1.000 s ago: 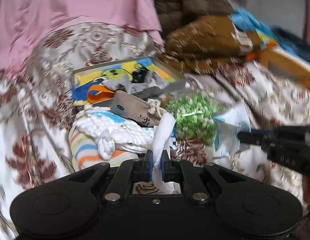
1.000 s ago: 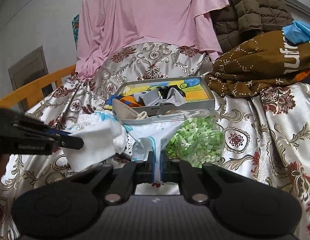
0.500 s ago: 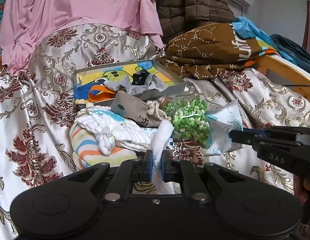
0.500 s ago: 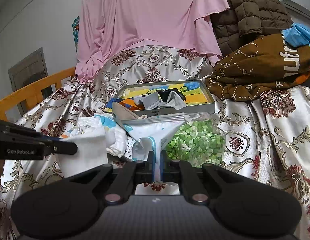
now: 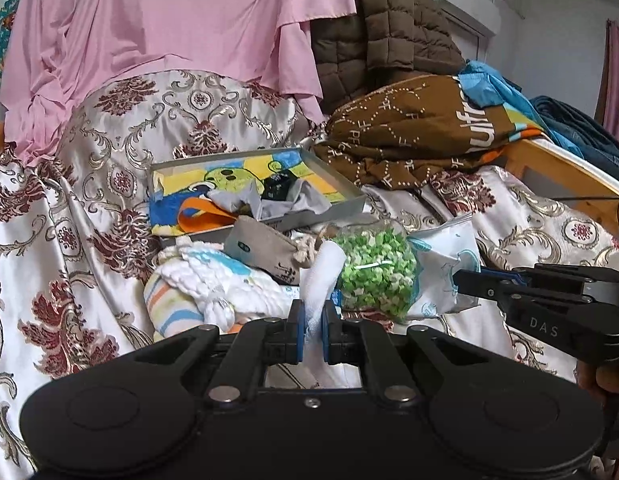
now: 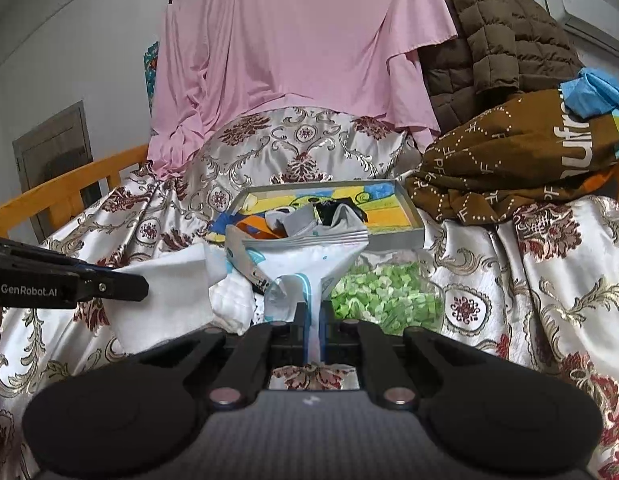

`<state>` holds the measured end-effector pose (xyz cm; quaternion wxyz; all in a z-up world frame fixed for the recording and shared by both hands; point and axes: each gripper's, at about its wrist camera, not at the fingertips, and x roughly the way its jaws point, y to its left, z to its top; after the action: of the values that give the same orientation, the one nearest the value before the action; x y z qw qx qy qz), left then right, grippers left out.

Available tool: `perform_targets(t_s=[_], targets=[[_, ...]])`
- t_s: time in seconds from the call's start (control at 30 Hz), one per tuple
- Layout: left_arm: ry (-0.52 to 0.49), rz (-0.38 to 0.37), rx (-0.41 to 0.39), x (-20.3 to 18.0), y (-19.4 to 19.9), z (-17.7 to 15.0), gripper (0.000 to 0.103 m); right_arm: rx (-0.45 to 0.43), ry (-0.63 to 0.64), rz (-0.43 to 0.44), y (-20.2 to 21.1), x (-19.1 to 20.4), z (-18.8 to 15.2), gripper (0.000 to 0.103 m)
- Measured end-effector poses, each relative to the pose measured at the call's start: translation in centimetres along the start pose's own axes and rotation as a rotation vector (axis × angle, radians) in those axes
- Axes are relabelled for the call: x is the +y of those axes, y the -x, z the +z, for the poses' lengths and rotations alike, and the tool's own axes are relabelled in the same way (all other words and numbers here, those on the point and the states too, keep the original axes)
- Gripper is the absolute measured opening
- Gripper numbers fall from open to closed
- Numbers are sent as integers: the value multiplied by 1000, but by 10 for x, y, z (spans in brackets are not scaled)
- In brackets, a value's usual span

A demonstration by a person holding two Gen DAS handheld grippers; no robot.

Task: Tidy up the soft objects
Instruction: 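Carry the bag and white cloth into the frog-painting tray while both tools open to release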

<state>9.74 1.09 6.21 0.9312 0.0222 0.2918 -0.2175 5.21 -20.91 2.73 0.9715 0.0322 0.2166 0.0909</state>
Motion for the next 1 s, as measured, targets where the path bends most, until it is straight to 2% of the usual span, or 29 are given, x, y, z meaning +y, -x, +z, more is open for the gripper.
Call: perform_targets(t_s=[0.27,0.5,0.8,1.0], targets=[[-8,24,-30,16,9,18,9,-24,25,-8,1,3,22,5],[7,29,-51,49,12,43,9,-48,91,15,-19,12,61,5],[55,89,-38,124,-17,84,9,-80,214,123,-91,37,122,5],[39,126,-33,151,-60,102,9,-63,223,193,-153,51,151,5]])
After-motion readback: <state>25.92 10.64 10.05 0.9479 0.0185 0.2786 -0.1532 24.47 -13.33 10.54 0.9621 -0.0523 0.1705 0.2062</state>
